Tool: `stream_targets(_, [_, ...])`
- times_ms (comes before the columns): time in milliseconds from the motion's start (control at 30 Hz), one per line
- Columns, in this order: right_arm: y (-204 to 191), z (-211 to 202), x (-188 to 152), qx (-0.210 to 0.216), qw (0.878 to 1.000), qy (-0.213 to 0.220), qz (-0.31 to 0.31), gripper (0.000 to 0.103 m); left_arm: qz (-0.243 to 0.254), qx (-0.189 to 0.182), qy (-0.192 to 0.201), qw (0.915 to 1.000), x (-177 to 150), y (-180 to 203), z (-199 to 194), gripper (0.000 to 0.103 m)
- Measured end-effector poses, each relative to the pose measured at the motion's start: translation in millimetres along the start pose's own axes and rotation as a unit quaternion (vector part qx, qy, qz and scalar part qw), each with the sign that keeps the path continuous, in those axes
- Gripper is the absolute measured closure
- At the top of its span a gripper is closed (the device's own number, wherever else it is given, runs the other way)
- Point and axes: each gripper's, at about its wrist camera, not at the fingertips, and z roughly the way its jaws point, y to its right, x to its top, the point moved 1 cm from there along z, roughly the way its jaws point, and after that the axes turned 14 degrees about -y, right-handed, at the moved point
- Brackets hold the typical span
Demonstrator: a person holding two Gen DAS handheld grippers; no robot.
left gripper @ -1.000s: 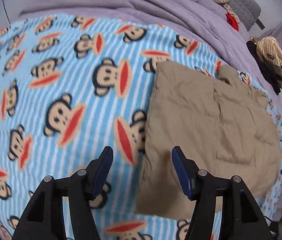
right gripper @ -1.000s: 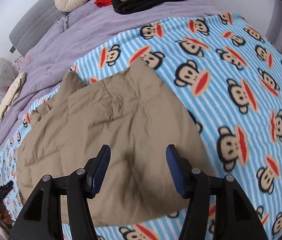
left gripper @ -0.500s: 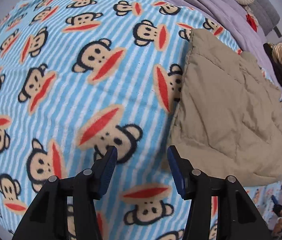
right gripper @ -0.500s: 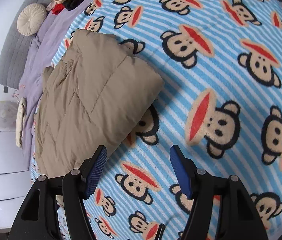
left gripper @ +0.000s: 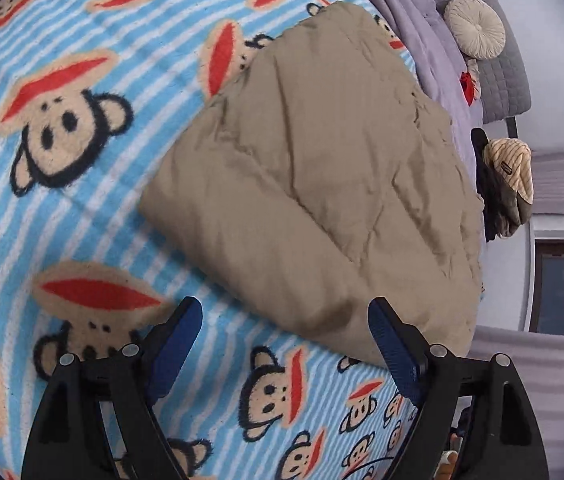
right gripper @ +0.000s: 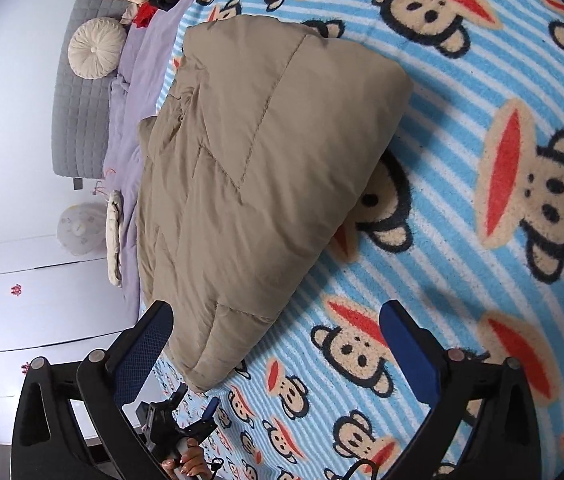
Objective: Fold large clothes
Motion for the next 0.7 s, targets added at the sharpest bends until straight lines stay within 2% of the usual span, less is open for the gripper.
stream_targets(233, [7, 9, 2, 0.007, 1.0, -0.014, -0.003, 0.0, 0.0, -0.003, 0.005, 1.0, 23, -1, 0, 0.017])
stream_targets(433, [4, 22, 14, 0.02, 1.0, -0.02, -0.008, 0.0, -0.034, -0.054, 0.017, 0.9978, 37, -1, 16, 0.017])
stream_targets(700, [-12, 59, 48, 0.07, 0.997, -0.02, -0.009, 0.0, -0.027, -0.043, 0.024, 0.9984, 63, 31, 48, 0.017])
